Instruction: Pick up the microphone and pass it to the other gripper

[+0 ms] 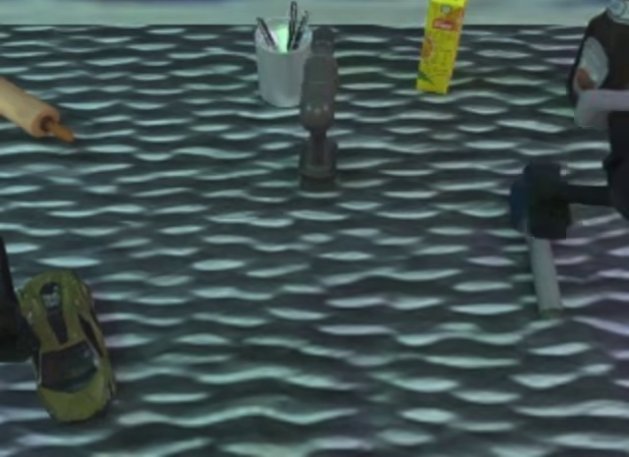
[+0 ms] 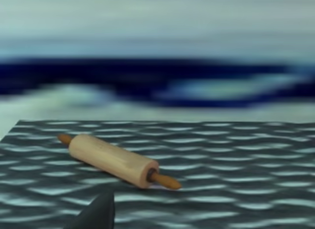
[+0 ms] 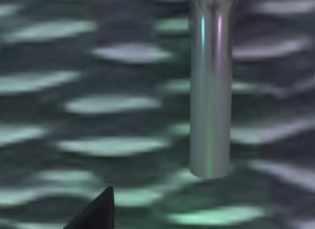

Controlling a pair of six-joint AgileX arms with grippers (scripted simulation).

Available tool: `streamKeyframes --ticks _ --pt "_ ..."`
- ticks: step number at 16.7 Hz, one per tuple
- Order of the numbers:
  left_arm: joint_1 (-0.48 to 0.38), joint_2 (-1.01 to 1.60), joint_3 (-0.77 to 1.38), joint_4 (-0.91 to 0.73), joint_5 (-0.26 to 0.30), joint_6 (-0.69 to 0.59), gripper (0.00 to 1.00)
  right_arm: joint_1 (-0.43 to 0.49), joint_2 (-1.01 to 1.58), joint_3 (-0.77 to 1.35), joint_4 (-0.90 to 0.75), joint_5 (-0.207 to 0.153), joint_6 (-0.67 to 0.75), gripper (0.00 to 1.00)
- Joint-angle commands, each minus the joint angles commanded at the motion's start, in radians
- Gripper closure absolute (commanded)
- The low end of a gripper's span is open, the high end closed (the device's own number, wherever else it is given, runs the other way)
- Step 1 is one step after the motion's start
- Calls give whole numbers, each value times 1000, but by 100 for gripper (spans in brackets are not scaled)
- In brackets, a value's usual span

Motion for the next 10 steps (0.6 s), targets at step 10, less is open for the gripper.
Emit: streamKeyframes --ticks 10 --pt "0 0 0 0 0 0 0 33 195 131 -126 10 38 0"
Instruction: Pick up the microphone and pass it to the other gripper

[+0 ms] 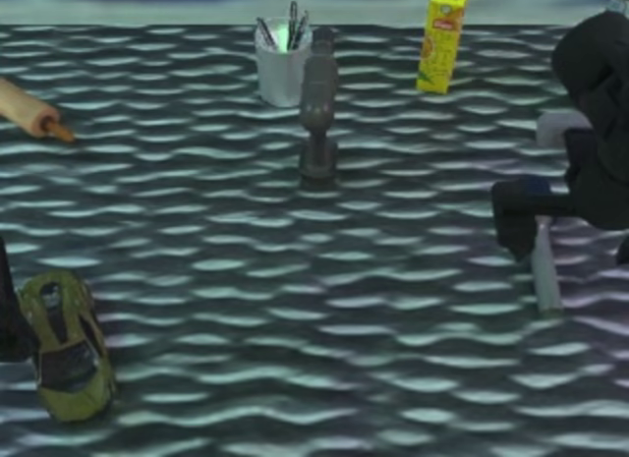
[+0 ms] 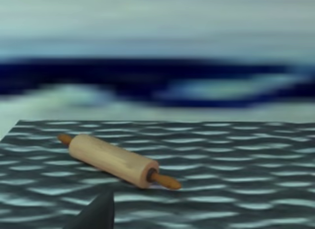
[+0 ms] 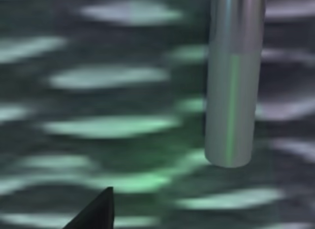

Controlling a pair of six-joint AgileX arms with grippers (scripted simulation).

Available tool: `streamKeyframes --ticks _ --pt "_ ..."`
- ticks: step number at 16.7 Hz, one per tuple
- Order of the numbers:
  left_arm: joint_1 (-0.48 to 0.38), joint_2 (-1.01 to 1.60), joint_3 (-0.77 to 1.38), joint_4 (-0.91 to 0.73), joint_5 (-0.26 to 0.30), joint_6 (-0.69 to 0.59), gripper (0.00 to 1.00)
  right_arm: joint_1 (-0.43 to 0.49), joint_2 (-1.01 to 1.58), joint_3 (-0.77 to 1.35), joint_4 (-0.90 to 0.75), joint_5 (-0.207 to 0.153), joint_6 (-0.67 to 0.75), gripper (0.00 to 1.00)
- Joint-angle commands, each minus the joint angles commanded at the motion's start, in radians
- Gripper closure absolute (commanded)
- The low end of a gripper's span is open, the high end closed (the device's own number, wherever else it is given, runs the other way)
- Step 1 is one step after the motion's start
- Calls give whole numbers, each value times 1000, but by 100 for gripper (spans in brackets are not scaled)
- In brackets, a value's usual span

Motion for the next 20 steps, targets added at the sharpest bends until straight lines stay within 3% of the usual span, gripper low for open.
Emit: streamKeyframes --ticks 4,10,16,20 --pt "0 0 0 0 0 0 0 1 42 -34 71 1 -2 0" --pt "0 0 0 0 0 0 0 0 184 -145 333 1 -1 0" --pt "0 0 0 0 0 0 0 0 209 -163 370 2 -1 0" --pt "0 0 0 0 0 0 0 0 209 -163 370 2 -1 30"
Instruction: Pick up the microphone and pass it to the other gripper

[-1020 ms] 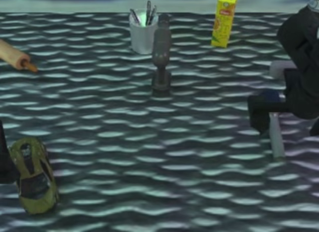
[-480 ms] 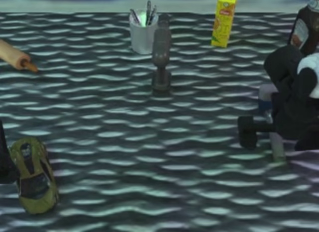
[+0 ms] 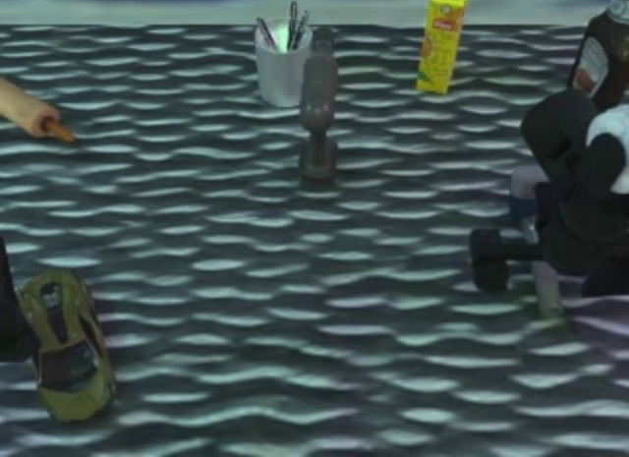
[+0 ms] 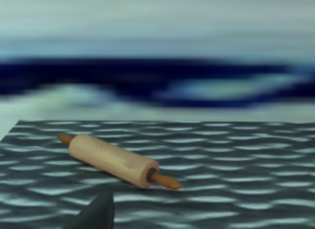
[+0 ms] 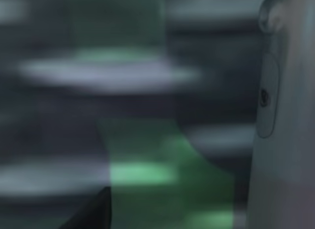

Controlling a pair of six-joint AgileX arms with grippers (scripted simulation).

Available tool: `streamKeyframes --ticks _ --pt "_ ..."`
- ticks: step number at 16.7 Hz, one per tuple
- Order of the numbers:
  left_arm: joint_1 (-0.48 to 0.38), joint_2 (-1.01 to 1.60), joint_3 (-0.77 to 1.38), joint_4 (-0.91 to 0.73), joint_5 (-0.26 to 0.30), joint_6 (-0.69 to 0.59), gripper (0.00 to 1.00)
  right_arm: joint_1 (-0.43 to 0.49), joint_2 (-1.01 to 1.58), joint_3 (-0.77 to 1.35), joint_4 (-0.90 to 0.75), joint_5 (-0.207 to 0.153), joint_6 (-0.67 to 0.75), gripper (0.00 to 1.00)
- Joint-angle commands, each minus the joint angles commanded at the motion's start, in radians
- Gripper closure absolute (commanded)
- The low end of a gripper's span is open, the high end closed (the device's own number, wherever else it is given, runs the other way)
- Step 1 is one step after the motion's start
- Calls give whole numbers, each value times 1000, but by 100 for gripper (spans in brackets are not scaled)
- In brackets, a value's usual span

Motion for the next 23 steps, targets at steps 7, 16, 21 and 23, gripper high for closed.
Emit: streamKeyframes --ticks 7,16,21,23 --pt "0 0 0 0 0 0 0 0 0 0 0 0 0 83" --pt "0 0 0 0 0 0 0 0 0 0 0 0 0 100" --pt "0 0 0 0 0 0 0 0 -50 14 11 12 -25 100" --pt "0 0 0 0 0 0 0 1 -65 0 84 -17 -43 100"
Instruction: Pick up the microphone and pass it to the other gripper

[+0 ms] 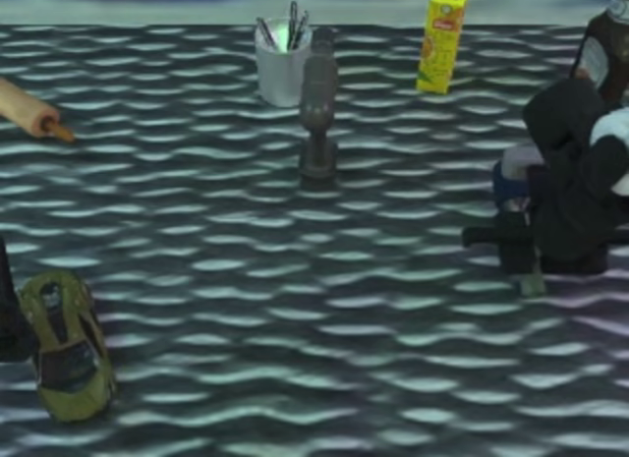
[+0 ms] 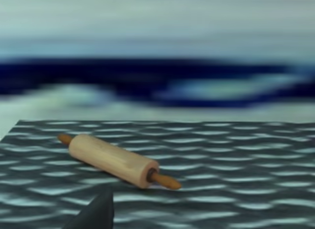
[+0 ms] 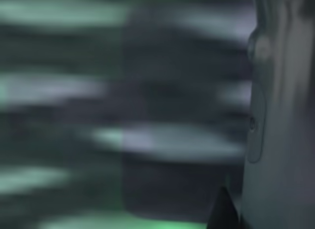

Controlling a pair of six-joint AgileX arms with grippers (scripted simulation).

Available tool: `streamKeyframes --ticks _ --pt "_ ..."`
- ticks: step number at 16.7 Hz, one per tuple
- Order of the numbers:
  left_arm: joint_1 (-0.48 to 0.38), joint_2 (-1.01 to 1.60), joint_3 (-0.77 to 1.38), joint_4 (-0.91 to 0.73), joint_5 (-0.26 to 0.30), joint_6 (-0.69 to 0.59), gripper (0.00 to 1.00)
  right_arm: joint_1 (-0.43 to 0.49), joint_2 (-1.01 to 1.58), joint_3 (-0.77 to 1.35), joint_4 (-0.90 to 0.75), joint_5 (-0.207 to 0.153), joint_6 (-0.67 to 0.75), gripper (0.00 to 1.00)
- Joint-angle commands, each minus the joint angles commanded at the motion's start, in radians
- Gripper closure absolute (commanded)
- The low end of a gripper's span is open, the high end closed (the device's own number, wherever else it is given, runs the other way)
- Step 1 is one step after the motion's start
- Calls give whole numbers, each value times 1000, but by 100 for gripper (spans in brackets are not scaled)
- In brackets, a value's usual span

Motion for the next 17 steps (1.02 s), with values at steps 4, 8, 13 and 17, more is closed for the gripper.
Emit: streamKeyframes --ticks 4,8,13,17 --pt "0 0 0 0 0 0 0 -2 -52 -57 249 -93 -55 100" --pt "0 0 0 0 0 0 0 -6 -125 -147 593 -215 -125 100" --pt "0 0 0 0 0 0 0 -15 -247 -269 1035 -367 -218 100" --pt "0 0 0 0 0 0 0 -21 -337 -333 1258 -455 -276 100"
